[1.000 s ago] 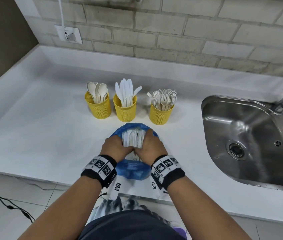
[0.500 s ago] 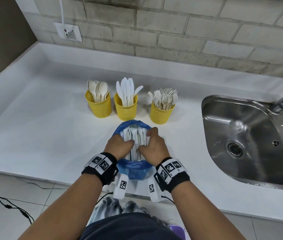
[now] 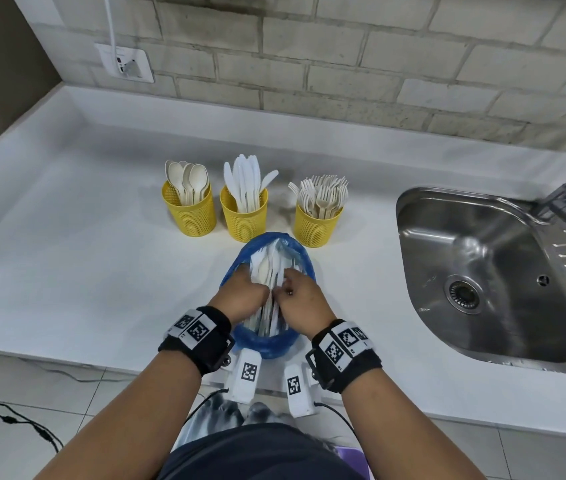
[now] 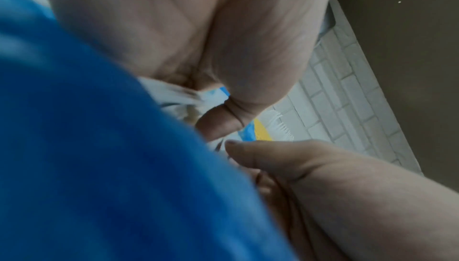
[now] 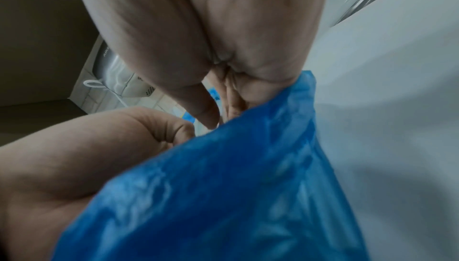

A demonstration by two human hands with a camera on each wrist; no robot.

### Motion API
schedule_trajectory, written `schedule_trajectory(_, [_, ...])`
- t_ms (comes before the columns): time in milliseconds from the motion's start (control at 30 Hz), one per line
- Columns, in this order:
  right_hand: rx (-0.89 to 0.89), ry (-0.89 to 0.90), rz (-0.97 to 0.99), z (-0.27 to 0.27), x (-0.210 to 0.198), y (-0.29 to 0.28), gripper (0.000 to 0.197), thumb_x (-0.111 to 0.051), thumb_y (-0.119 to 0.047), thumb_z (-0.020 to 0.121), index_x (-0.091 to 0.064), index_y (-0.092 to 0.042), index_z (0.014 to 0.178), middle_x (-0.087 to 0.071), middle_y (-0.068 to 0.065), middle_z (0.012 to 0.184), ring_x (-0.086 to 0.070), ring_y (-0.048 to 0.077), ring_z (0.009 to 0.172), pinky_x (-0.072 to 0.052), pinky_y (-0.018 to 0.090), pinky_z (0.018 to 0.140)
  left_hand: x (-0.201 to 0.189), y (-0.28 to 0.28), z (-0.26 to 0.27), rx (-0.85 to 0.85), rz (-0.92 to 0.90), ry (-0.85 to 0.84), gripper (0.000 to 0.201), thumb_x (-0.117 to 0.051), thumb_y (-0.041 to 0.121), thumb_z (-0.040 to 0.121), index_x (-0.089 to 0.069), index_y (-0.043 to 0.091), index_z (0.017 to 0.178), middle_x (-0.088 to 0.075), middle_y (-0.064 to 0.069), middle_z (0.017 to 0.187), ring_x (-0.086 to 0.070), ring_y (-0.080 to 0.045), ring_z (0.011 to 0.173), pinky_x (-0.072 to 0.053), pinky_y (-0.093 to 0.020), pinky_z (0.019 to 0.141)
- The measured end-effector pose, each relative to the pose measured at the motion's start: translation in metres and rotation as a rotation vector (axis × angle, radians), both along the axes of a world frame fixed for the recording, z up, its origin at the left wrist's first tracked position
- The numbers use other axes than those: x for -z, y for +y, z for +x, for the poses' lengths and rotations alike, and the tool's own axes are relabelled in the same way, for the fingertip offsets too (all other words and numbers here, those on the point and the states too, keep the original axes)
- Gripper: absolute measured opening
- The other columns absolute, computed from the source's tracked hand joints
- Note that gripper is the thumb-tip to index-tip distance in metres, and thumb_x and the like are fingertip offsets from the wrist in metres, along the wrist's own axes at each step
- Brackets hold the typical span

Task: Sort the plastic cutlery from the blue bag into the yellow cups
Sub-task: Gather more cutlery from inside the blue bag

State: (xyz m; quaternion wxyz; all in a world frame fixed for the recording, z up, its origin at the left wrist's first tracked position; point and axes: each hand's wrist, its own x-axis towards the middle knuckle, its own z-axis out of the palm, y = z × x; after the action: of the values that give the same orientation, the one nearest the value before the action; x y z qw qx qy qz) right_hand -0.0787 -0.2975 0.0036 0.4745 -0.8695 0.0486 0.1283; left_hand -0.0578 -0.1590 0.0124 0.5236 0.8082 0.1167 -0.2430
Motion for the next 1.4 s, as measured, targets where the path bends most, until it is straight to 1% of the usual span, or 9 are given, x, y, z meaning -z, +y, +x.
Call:
schedule_trajectory(167, [-0.008,0.034,0.005,0.002,-0.004,0.004,0.027,-0.045,-0.004,0.097,-0.054,-0.011,0.074,-0.06,0.011,0.082,-0.057,0.027,0.078,-0.045,0.036,0.074,-0.004,-0.001,-0.005,0.032,-0.033,0.0,0.074,-0.072,0.019,0.074,-0.034,0.015,0.138,-0.065,-0.001,0.109,-0.065,-0.017,0.1,-0.055,-0.031,0.078])
schedule_trajectory(300, [-0.007,0.073,0.122,0.001,-0.011,0.004,0.032,-0.045,-0.004,0.092,-0.076,-0.006,0.098,-0.076,0.013,0.103,-0.071,0.03,0.097,-0.058,0.044,0.09,-0.001,0.002,-0.007,0.089,-0.011,-0.013,0.074,-0.08,0.015,0.08,-0.03,0.019,0.134,-0.062,0.003,0.114,-0.061,-0.006,0.099,-0.05,-0.017,0.068])
schedule_trajectory(433, [-0.036,0.094,0.157,0.0,-0.022,0.004,0.042,-0.043,0.009,0.093,-0.076,-0.01,0.109,-0.074,0.002,0.096,-0.068,0.018,0.087,-0.056,0.023,0.078,0.008,0.001,-0.006,-0.001,0.055,-0.074,0.061,-0.08,0.031,0.073,-0.045,0.013,0.121,-0.066,0.004,0.107,-0.066,-0.013,0.099,-0.053,-0.023,0.072])
schedule_trajectory(500, [-0.031,0.069,0.061,0.001,-0.025,0.005,0.037,-0.044,0.007,0.093,-0.073,-0.007,0.11,-0.072,0.003,0.099,-0.066,0.017,0.09,-0.051,0.018,0.079,0.015,0.002,-0.005,-0.013,0.066,-0.08,0.064,-0.077,0.044,0.063,-0.059,0.013,0.117,-0.073,0.001,0.103,-0.071,-0.016,0.097,-0.056,-0.027,0.074])
schedule_trajectory(600, [-0.053,0.001,-0.235,0.002,-0.023,0.007,0.028,-0.053,-0.006,0.094,-0.068,-0.004,0.117,-0.06,0.013,0.127,-0.063,0.028,0.111,-0.045,0.025,0.095,0.015,0.003,-0.004,-0.022,0.123,-0.096,0.039,-0.077,0.021,0.075,-0.067,0.014,0.112,-0.073,-0.001,0.1,-0.069,-0.016,0.093,-0.048,-0.021,0.066])
schedule_trajectory(733, [-0.151,0.042,-0.495,-0.001,-0.025,0.006,0.023,-0.054,-0.013,0.097,-0.064,0.0,0.114,-0.066,0.018,0.123,-0.065,0.034,0.11,-0.048,0.031,0.083,0.016,0.007,-0.003,-0.05,0.189,-0.1,0.031,-0.073,0.013,0.082,-0.065,0.013,0.112,-0.07,-0.003,0.1,-0.065,-0.021,0.093,-0.044,-0.026,0.072])
schedule_trajectory(1000, [-0.264,0.176,-0.627,0.002,-0.032,0.009,0.044,-0.05,-0.013,0.105,-0.044,-0.001,0.147,-0.047,0.018,0.154,-0.047,0.03,0.141,-0.036,0.034,0.112,0.025,0.01,-0.006,-0.021,0.345,-0.113,0.039,-0.071,0.022,0.081,-0.058,0.008,0.115,-0.066,-0.009,0.108,-0.064,-0.027,0.101,-0.046,-0.029,0.078])
schedule_trajectory(1233, [-0.248,0.172,-0.573,0.009,-0.033,0.009,0.031,-0.057,-0.015,0.101,-0.061,-0.002,0.129,-0.063,0.016,0.135,-0.061,0.031,0.124,-0.049,0.034,0.099,0.02,0.011,-0.006,0.025,0.469,-0.154,0.042,-0.07,0.027,0.085,-0.057,0.009,0.12,-0.067,-0.009,0.112,-0.061,-0.024,0.099,-0.043,-0.028,0.078])
schedule_trajectory(1400, [-0.131,0.105,-0.458,0.006,-0.025,0.005,0.032,-0.06,-0.018,0.092,-0.044,-0.014,0.065,-0.071,0.017,0.1,-0.066,0.033,0.093,-0.04,0.028,0.068,0.018,0.01,-0.007,0.023,0.469,-0.153,0.043,-0.069,0.027,0.086,-0.055,0.007,0.122,-0.065,-0.011,0.117,-0.061,-0.026,0.104,-0.042,-0.028,0.079])
